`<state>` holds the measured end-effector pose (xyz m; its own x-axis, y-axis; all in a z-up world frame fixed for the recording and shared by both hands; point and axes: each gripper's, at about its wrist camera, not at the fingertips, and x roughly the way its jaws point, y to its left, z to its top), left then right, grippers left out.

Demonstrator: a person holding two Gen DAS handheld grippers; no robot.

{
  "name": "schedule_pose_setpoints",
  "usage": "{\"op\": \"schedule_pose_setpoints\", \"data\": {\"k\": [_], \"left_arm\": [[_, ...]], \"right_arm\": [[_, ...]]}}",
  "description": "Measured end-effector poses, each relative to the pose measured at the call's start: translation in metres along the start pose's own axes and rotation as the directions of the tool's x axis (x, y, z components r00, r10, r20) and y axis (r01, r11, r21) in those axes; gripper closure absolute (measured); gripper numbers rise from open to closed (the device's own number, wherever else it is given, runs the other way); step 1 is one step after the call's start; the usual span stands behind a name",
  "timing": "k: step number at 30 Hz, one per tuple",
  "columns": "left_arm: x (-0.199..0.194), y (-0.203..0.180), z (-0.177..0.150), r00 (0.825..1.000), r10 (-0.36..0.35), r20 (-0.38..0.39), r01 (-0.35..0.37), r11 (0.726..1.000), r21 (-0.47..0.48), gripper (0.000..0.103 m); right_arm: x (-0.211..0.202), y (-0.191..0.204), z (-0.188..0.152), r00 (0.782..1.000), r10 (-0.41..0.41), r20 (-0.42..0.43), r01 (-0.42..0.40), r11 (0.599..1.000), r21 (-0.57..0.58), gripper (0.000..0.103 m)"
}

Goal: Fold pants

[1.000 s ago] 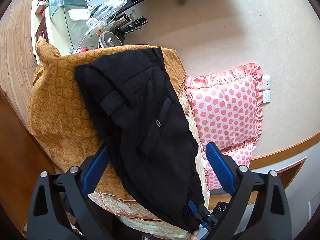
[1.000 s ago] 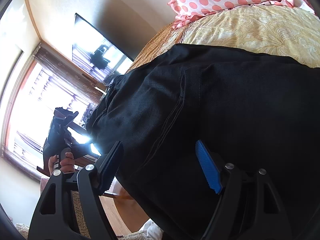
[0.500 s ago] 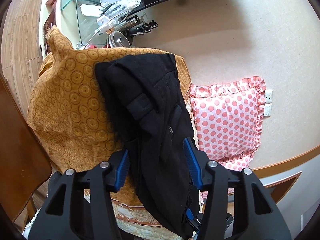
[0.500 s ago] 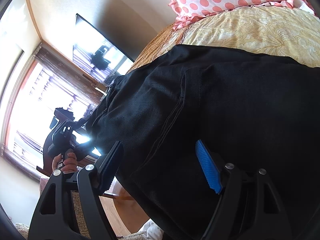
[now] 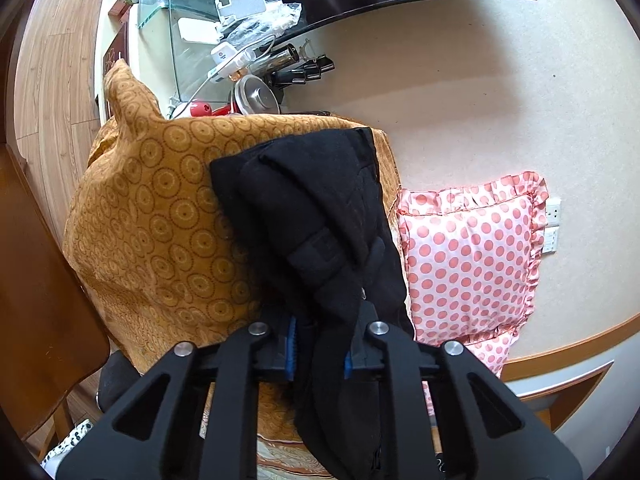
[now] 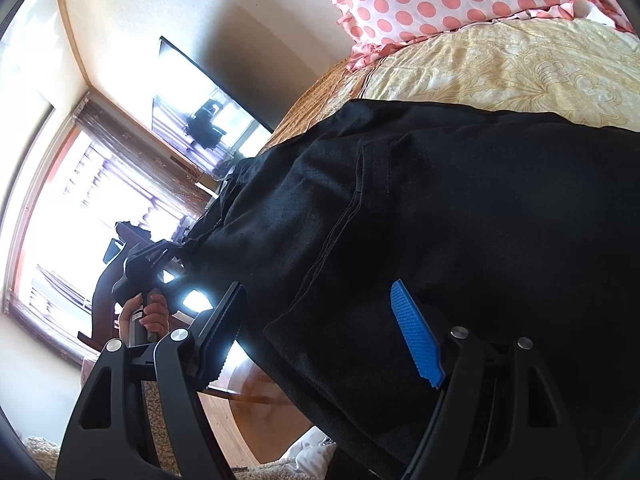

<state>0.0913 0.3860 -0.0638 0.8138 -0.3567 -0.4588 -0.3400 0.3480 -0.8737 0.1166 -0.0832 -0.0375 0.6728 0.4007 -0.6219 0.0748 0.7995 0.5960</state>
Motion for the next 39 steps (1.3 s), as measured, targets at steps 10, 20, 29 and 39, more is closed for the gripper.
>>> {"op": "schedule_pose_setpoints", "data": {"k": [10,20,29,39], "left_arm": [[-0.011,-0.085,-0.028,0.988,0.091,0.124,-0.130,0.924,0.360,0.091],[0.003,-0.205,-0.111,0.999,0.010,0.039,-0.034,0.739,0.673,0.091],[0.055,-0.285,-0.246,0.979,-0.004,-0.203,0.177,0.504,0.845,0.091],[0.156,-0.230,-0.412,0.845,0.310,-0.436,0.338,0.322,0.884,0.091]], "right_arm": [[-0.063,-0.020,-0.014,0.991,-0.034,0.131,0.034,0.999,0.007,0.019],[-0.110,-0.066,-0.030,0.976,-0.070,0.208,0.045,0.992,0.121,0.019],[-0.168,-0.096,-0.047,0.942,-0.132,0.309,0.073,0.978,0.195,0.019],[-0.224,-0.142,-0.083,0.901,-0.245,0.358,0.116,0.931,0.345,0.019]]}}
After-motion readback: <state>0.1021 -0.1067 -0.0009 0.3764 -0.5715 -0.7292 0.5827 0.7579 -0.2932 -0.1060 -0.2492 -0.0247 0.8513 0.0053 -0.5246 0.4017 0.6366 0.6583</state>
